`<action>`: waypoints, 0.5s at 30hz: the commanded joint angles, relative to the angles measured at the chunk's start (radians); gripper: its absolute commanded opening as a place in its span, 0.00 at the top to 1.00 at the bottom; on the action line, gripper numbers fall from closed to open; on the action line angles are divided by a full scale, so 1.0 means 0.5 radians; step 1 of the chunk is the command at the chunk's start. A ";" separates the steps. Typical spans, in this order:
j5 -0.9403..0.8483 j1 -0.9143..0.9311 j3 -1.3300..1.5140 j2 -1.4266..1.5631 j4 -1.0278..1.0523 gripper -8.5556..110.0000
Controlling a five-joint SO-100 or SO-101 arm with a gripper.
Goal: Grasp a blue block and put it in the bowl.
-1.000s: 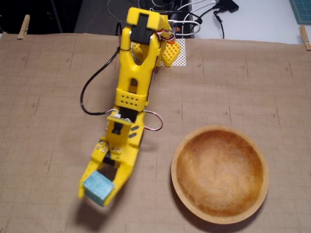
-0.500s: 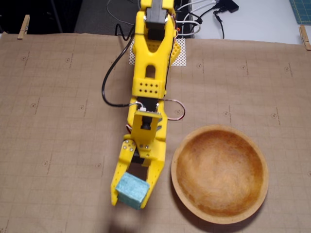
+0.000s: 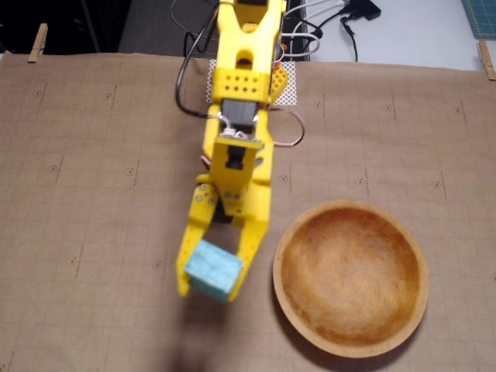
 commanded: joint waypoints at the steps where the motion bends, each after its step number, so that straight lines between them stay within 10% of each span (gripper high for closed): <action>1: -0.003 -0.077 -0.049 0.233 0.153 0.95; 15: 0.012 -0.448 -0.064 0.279 0.601 0.95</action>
